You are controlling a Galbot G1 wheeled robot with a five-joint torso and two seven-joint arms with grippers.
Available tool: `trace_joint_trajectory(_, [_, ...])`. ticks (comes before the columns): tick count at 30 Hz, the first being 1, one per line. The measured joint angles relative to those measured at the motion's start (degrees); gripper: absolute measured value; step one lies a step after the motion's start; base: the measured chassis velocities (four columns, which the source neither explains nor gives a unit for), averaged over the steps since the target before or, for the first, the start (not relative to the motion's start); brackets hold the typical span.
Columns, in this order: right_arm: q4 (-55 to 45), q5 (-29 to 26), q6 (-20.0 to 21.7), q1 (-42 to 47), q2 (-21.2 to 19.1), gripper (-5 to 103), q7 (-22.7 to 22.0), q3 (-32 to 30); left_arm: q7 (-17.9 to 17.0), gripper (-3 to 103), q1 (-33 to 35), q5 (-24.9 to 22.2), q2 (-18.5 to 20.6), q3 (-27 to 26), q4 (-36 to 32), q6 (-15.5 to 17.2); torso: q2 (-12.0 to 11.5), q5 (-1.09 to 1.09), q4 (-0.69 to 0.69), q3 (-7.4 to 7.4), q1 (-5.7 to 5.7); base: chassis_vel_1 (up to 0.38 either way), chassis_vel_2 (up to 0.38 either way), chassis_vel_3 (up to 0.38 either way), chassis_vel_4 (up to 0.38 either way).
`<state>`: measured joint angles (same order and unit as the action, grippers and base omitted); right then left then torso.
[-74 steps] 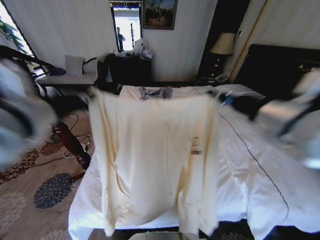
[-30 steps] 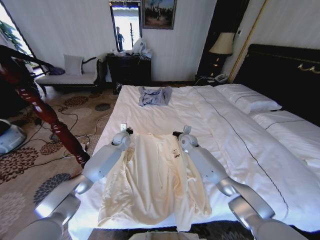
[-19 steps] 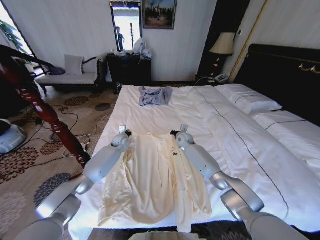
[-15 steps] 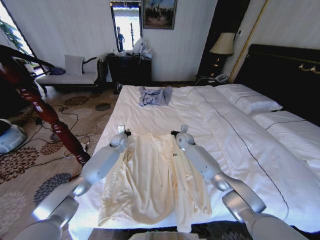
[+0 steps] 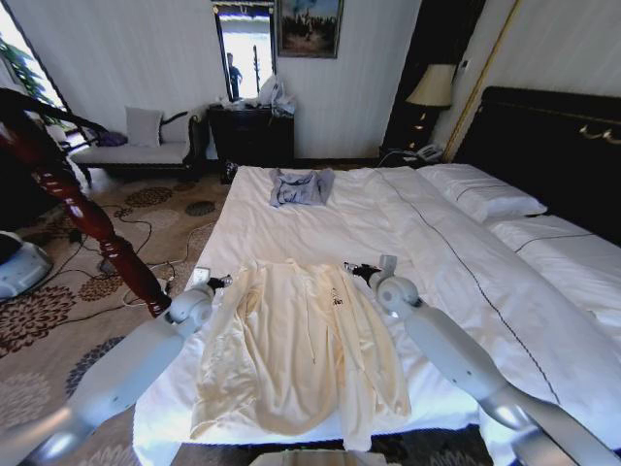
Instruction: Pick up the clothes from the bed and hang them on the clothes hanger.
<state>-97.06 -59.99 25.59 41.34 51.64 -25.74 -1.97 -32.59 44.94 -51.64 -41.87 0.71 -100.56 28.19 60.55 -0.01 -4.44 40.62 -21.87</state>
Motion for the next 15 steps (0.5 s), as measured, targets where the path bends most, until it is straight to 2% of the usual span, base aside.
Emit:
trace_joint_trajectory(1, [-2.0,0.7,-0.3,1.9,-0.7,88,0.3,-1.3,0.0,100,1.5,0.6,0.9,-0.9,-2.0,-0.9,0.0,0.00,-0.01,0.00,0.00,0.000,0.000,0.000,0.000])
trace_joint_trajectory(2, [-2.0,0.7,-0.3,1.9,-0.7,88,0.3,-1.3,0.0,100,1.5,0.6,0.9,-0.9,-2.0,-0.9,0.0,0.00,-0.01,0.00,0.00,0.000,0.000,0.000,0.000])
trace_joint_trajectory(4, [-6.6,1.9,-1.0,7.1,-2.4,97,1.2,-5.2,-0.2,100,6.6,3.1,3.0,-4.2,-7.4,-2.4,0.0,0.02,-0.05,0.00,0.00,0.000,0.000,0.000,0.000])
trace_joint_trajectory(6, [-8.5,2.3,-1.3,9.6,-3.2,99,1.5,-7.0,-0.4,100,9.3,4.5,4.1,-5.6,-9.8,-3.0,0.0,0.01,-0.02,0.00,0.01,0.000,0.000,0.000,0.000])
trace_joint_trajectory(7, [-11.2,3.2,-1.4,12.9,-4.3,100,1.6,-9.5,-0.8,100,12.1,7.2,5.1,-7.1,-12.2,-3.4,0.0,0.02,-0.01,-0.01,0.01,0.000,0.000,0.000,0.000])
trace_joint_trajectory(9, [-15.0,5.4,-1.9,17.1,-5.4,100,1.4,-12.6,-3.1,100,16.2,12.4,6.6,-9.6,-15.8,-1.5,0.0,-0.02,-0.04,-0.01,0.01,0.000,0.000,0.000,0.000])
trace_joint_trajectory(10, [-15.0,5.4,-1.9,17.1,-5.4,100,1.4,-12.6,-3.1,100,16.2,12.4,6.6,-9.6,-15.8,-1.5,0.0,-0.02,-0.04,-0.01,0.01,0.000,0.000,0.000,0.000])
trace_joint_trajectory(12, [-18.2,6.9,-2.1,20.9,-5.5,100,0.7,-14.7,-6.1,100,21.2,17.5,7.2,-13.7,-19.6,1.1,0.0,0.04,0.00,0.00,0.01,0.000,0.000,0.000,0.000])
trace_joint_trajectory(14, [-20.6,7.6,-2.0,24.1,-4.8,100,-0.1,-16.6,-9.0,100,24.8,19.3,7.2,-16.4,-23.5,3.3,0.0,-0.01,0.01,0.00,0.00,0.000,0.000,0.000,0.000])
trace_joint_trajectory(15, [-20.6,7.6,-2.0,24.1,-4.8,100,-0.1,-16.6,-9.0,100,24.8,19.3,7.2,-16.4,-23.5,3.3,0.0,-0.01,0.01,0.00,0.00,0.000,0.000,0.000,0.000])
